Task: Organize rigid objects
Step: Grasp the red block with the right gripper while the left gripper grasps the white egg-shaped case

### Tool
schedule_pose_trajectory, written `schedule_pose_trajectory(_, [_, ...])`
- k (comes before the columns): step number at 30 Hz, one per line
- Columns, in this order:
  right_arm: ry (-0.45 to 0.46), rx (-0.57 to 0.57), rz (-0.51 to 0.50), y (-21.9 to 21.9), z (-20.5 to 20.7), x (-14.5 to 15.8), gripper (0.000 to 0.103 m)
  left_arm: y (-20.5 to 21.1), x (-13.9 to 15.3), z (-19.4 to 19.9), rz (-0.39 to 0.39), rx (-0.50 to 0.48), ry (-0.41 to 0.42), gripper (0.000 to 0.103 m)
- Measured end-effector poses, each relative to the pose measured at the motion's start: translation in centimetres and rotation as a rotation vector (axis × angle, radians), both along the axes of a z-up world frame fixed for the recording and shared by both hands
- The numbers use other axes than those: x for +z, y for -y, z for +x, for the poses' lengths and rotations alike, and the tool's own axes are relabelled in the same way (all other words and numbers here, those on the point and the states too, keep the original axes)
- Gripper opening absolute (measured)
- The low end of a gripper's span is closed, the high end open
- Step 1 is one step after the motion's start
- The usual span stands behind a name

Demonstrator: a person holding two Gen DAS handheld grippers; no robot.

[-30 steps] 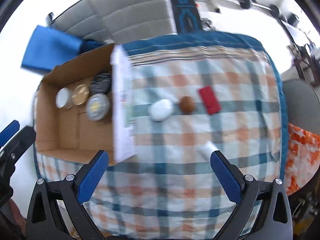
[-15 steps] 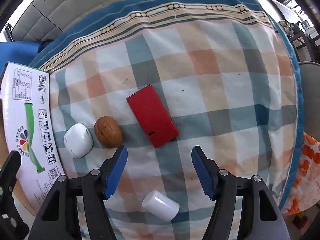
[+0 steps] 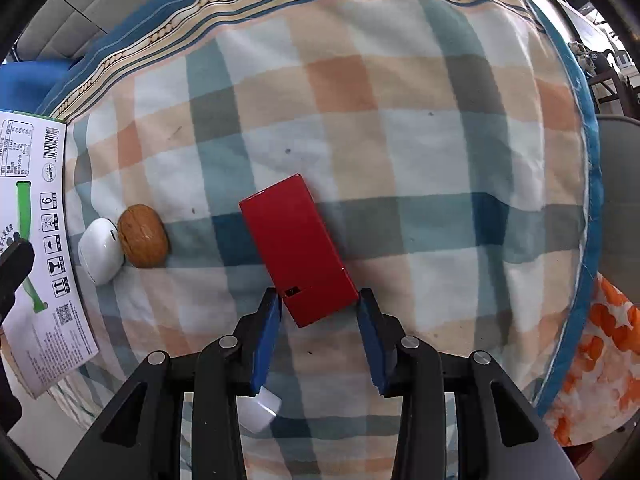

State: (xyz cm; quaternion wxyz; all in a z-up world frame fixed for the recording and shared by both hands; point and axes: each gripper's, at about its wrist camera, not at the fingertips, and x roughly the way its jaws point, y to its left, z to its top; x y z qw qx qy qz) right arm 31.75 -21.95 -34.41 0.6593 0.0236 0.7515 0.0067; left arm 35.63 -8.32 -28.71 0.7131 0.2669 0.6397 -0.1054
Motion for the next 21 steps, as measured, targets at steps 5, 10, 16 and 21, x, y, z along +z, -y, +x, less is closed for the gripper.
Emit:
schedule_pose_trajectory(5, [-0.004,-0.028,-0.012,3.3,-1.3,0.4,0.041,0.8,-5.5,1.3,0.082,-0.022,-0.196,0.084])
schedule_pose_trajectory(10, [-0.014,-0.042,0.000,4.7,-2.6,0.0,0.041,0.6,-9.5,1.3,0.183,-0.030,-0.289,0.083])
schedule_pose_trajectory(16, [-0.028,-0.053,0.019,6.1,-4.9,-1.6,0.041,-0.3,-11.0,1.5,0.159,0.056,-0.340,0.048])
schedule_pose_trajectory(21, [-0.029,-0.060,0.031,6.4,-5.9,-1.9,0.041,-2.9,-9.7,1.9,-0.068,0.315,-0.343,0.047])
